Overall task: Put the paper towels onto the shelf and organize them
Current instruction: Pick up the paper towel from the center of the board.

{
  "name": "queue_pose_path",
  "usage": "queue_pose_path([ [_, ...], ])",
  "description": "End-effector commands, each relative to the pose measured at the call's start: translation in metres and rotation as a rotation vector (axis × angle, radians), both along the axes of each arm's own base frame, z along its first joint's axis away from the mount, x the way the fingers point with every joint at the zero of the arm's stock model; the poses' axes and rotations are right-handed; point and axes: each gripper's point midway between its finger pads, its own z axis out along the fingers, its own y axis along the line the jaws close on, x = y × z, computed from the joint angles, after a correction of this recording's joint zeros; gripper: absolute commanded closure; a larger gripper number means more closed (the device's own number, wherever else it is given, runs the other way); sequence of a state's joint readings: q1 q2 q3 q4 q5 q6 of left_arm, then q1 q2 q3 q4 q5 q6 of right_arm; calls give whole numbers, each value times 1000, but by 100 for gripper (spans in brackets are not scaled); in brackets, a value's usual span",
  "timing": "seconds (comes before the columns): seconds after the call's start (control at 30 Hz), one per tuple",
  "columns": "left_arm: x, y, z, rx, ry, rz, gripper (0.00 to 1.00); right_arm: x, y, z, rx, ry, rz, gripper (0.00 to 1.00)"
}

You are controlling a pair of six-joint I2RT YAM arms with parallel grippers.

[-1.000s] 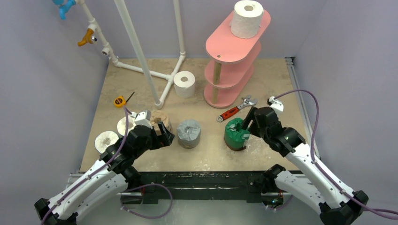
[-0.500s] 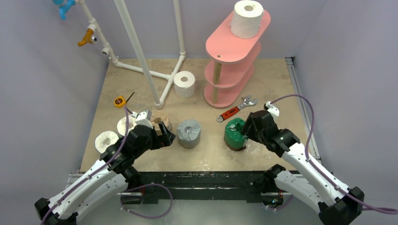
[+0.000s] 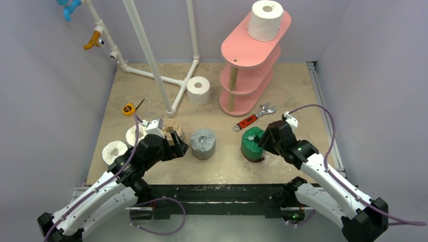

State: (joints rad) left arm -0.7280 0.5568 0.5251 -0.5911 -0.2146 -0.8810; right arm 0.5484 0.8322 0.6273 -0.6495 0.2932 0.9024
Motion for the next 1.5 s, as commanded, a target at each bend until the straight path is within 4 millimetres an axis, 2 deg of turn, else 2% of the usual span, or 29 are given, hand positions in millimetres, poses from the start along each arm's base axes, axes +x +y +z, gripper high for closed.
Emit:
queue_pose_path([
  [0.0,3,-6,0,-25,-5,0,8,6,5,0,35,-18,-9,58],
  [0.33,4,-7,-2,-21,0,-1,7,6,6,1,32,-23,-2,75],
  [0.47,4,-7,-2,-21,1,-1,7,8,6,12,40,-47,-1,78],
  [0.73,4,-7,-2,-20,-1,1,7,18,5,57,46,-127,-2,78],
  [0.97,3,-6,-2,-20,-1,0,7,25,4,88,50,-187,-14,79],
  [1.07,3,-6,-1,-19,-3,0,7,33,2,107,37,-231,-23,79],
  [1.27,2,-4,0,-18,-7,1,7,52,1,132,15,-283,-35,79],
  [1.47,0,-1,0,-12,-12,3,8,76,0,179,43,-370,-55,79],
])
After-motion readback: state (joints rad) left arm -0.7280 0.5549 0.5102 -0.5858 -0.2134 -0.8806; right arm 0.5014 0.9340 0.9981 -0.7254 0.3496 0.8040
